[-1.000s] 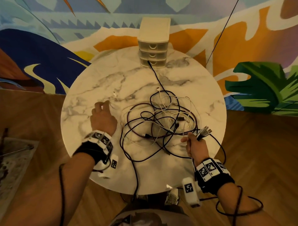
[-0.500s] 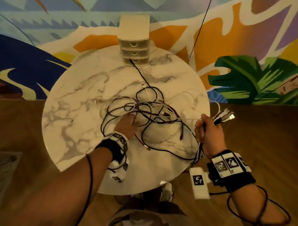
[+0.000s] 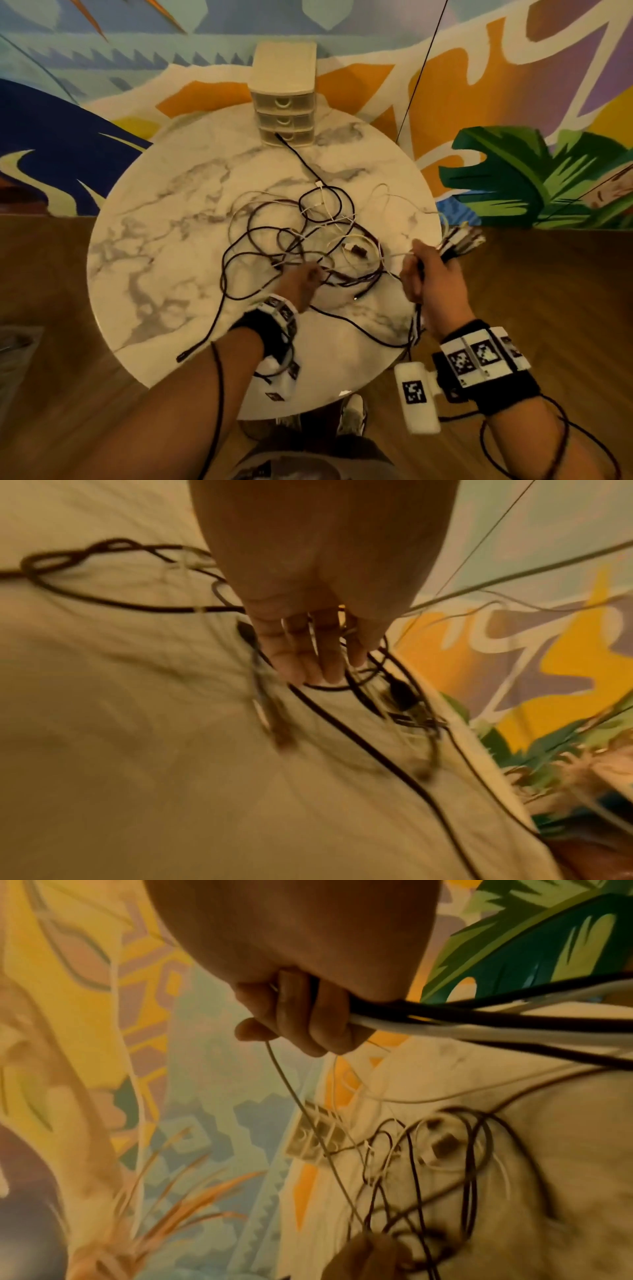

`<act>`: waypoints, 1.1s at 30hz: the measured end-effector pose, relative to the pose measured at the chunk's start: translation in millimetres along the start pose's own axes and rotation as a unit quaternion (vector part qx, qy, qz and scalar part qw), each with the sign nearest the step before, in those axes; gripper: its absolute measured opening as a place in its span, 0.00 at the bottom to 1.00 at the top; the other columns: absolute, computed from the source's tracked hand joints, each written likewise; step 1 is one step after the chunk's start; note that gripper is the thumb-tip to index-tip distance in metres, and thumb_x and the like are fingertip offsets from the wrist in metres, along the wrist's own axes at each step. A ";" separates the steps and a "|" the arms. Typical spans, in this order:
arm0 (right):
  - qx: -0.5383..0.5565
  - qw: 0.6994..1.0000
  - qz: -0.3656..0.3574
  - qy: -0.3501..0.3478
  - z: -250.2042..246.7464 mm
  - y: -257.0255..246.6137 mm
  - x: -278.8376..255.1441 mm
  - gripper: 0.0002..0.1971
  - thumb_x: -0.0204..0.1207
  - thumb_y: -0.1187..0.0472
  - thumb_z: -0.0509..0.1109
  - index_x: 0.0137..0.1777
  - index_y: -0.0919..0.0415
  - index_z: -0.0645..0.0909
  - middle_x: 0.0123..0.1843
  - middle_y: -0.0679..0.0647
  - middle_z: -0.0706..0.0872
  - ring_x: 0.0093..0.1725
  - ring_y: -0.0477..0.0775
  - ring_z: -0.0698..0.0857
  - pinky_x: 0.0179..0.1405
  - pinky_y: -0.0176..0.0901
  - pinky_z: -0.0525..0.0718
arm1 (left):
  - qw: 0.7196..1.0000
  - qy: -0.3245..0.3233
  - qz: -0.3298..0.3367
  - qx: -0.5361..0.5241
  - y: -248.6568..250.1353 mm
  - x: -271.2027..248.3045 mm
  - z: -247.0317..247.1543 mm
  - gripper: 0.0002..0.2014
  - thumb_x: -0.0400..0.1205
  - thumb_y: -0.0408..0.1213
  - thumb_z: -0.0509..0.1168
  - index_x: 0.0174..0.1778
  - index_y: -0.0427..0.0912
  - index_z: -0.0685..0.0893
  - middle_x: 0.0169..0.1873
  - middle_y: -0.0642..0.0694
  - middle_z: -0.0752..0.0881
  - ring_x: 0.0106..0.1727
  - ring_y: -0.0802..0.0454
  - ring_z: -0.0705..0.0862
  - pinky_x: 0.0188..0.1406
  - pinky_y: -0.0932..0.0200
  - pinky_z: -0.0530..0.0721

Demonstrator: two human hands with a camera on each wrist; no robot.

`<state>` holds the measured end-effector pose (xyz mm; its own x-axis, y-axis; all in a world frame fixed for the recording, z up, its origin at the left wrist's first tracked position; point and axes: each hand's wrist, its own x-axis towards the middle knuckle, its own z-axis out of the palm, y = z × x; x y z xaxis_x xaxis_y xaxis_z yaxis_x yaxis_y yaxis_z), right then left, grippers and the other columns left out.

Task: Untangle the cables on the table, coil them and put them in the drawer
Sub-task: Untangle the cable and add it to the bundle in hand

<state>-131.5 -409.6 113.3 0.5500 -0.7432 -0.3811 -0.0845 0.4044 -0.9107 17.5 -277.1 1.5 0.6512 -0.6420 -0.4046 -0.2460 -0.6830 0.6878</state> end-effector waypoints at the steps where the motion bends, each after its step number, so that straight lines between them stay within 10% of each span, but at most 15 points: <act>1: 0.016 1.000 -0.014 0.007 -5.3 -5.2 1.0 0.29 0.83 0.57 0.60 0.16 0.55 0.69 0.12 0.49 0.64 0.14 0.49 0.61 0.16 0.35 0.58 | 1.000 0.015 -0.008 0.020 -6.2 4.2 -11.0 0.10 0.84 0.39 0.60 0.53 0.39 0.84 0.46 0.35 0.87 0.47 0.40 0.85 0.43 0.54 0.79; 7: 0.117 0.990 -0.063 0.049 -9.6 -16.5 5.3 0.23 0.84 0.58 0.58 0.25 0.61 0.67 0.12 0.48 0.64 0.13 0.47 0.61 0.14 0.32 0.58 | 0.986 0.073 -0.091 0.117 -17.0 12.5 -45.0 0.19 0.86 0.48 0.53 0.69 0.46 0.77 0.66 0.40 0.81 0.63 0.39 0.80 0.59 0.49 0.79; 12: 0.208 0.972 -0.037 0.106 -23.6 -1.2 18.5 0.27 0.84 0.44 0.54 0.26 0.58 0.72 0.13 0.48 0.61 0.14 0.47 0.58 0.16 0.31 0.55 | 0.978 0.110 -0.063 0.166 -11.9 1.8 -47.2 0.19 0.86 0.50 0.52 0.66 0.47 0.80 0.61 0.41 0.84 0.60 0.40 0.81 0.56 0.50 0.79; 19: -0.150 0.984 0.050 -0.078 25.0 85.3 3.3 0.28 0.82 0.39 0.54 0.44 0.56 0.90 0.16 0.44 0.74 0.16 0.42 0.67 0.20 0.33 0.63 | 0.953 0.113 0.040 0.277 8.4 -23.0 -33.8 0.17 0.87 0.49 0.48 0.56 0.48 0.81 0.46 0.42 0.87 0.48 0.40 0.85 0.41 0.52 0.78; 22: -0.236 0.966 0.031 -0.098 45.9 96.1 3.3 0.19 0.82 0.45 0.59 0.51 0.55 0.87 0.36 0.45 0.89 0.35 0.42 0.81 0.38 0.42 0.80 | 0.944 0.112 0.035 0.308 10.2 -26.0 -34.8 0.19 0.87 0.50 0.46 0.54 0.46 0.80 0.45 0.42 0.87 0.47 0.39 0.85 0.41 0.51 0.80; 26: -0.298 0.945 -0.013 -0.133 63.9 92.4 -0.3 0.15 0.82 0.50 0.62 0.61 0.54 0.84 0.48 0.44 0.85 0.51 0.43 0.81 0.50 0.34 0.73 | 0.920 0.090 0.089 0.370 15.2 -36.1 -29.0 0.11 0.84 0.39 0.51 0.55 0.48 0.79 0.43 0.45 0.86 0.45 0.42 0.86 0.36 0.56 0.76; 33: -0.300 0.947 -0.060 -0.096 71.1 80.0 3.5 0.09 0.82 0.55 0.64 0.43 0.50 0.84 0.28 0.39 0.79 0.26 0.34 0.76 0.33 0.33 0.72 | 0.922 0.062 0.094 0.370 15.2 -35.2 -30.5 0.12 0.85 0.41 0.52 0.56 0.52 0.81 0.40 0.46 0.86 0.42 0.43 0.86 0.33 0.56 0.76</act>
<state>-77.2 -341.9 50.4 0.7222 -0.6300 -0.2854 -0.4365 -0.0950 -0.8947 12.7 -254.2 44.6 0.6126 -0.7599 -0.2172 -0.7559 -0.6436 0.1197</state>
